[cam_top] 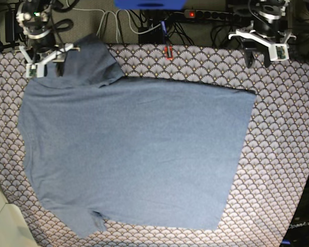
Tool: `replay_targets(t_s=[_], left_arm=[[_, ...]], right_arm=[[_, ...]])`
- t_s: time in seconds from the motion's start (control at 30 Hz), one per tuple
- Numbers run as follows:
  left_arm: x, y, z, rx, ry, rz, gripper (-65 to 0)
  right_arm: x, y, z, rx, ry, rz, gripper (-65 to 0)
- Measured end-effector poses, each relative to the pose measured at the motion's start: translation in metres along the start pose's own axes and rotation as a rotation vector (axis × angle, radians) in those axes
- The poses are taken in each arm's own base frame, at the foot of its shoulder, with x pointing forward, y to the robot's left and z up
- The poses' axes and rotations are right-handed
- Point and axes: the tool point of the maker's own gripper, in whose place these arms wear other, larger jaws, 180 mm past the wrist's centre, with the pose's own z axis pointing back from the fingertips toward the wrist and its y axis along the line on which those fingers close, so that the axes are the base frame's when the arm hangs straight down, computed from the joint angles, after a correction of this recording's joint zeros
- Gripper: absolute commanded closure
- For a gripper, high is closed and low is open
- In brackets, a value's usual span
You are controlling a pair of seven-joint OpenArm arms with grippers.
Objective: Fold the T-shirt properly
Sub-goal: 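Move both grippers down to the shirt's shoulder edge corners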
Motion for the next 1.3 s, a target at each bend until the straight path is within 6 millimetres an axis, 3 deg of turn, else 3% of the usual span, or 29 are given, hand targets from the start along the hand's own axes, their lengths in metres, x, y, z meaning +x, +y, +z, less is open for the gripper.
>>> replay_targets(t_s=[0.23, 0.57, 1.13, 1.2, 1.3], left_arm=[[0.008, -0.002, -0.006, 0.002, -0.028, 0.014, -30.4], [0.012, -0.002, -0.009, 0.004, -0.041, 0.015, -30.4], [0.015, -0.002, -0.011, 0.004, -0.050, 0.015, -30.3], [0.015, -0.002, -0.011, 0.004, -0.050, 0.016, -30.3], [0.022, -0.003, -0.016, 0.004, -0.070, 0.017, -30.5]], right_arm=[[-0.011, -0.039, -0.010, -0.079, 0.063, -0.054, -30.3], [-0.039, -0.042, -0.017, -0.070, 0.118, -0.089, -30.3], [-0.019, -0.062, -0.051, -0.053, 0.061, -0.105, -30.1], [-0.019, -0.062, -0.051, -0.052, 0.060, -0.105, -27.9], [-0.019, -0.063, -0.051, -0.055, 0.060, -0.102, -18.2]])
